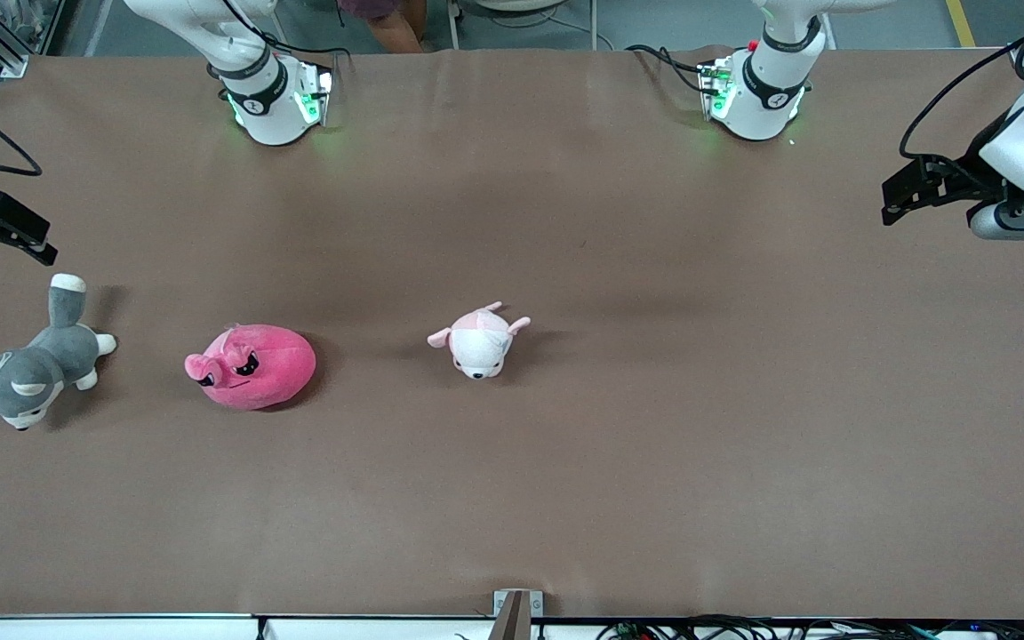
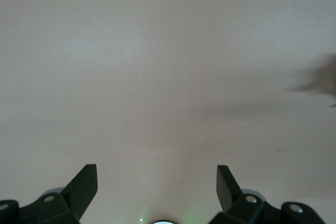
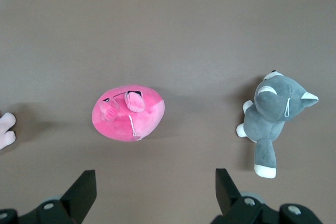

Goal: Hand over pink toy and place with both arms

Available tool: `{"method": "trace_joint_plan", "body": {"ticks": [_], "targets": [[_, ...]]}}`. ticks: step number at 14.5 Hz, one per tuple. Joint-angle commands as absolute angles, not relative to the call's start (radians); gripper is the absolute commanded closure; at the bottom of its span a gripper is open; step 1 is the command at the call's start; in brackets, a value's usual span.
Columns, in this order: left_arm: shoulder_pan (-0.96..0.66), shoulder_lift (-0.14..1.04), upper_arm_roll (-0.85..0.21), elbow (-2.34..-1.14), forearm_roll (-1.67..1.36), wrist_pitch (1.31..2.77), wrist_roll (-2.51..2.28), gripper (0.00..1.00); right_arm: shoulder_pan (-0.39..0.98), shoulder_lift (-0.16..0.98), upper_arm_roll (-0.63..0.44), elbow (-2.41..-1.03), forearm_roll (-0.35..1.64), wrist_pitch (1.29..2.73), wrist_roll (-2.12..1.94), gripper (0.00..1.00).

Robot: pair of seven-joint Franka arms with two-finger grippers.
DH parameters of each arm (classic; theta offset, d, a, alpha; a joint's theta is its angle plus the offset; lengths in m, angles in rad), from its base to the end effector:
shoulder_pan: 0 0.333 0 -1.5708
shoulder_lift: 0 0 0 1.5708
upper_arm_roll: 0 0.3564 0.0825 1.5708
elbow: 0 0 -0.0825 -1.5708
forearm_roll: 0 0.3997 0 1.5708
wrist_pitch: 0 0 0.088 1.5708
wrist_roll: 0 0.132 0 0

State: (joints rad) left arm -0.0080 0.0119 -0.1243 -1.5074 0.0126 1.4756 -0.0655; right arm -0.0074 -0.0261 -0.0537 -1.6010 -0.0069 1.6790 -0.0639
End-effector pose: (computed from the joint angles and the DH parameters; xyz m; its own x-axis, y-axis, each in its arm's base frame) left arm 0.5591 -0.0721 0.6557 0.9969 -0.0655 -0.0428 -0.0661 -0.9977 -0.0139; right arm 0.5733 -0.0363 0.6501 0.9946 0.0037 0.1033 0.0025 -0.9999 0.0121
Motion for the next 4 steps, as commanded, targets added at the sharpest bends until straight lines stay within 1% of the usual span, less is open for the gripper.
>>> {"method": "trace_joint_plan", "body": {"ticks": [1,4], "targets": [[0.003,0.014,-0.123,-1.494,0.003,1.482,-0.057,0.00,-0.003,-0.060,-0.046,-1.638,-0.032,1.687,-0.052,0.00],[0.002,0.014,-0.123,-1.496,0.009,1.474,-0.055,0.00,-0.003,-0.066,-0.035,-1.638,-0.032,1.667,-0.054,0.00]]}}
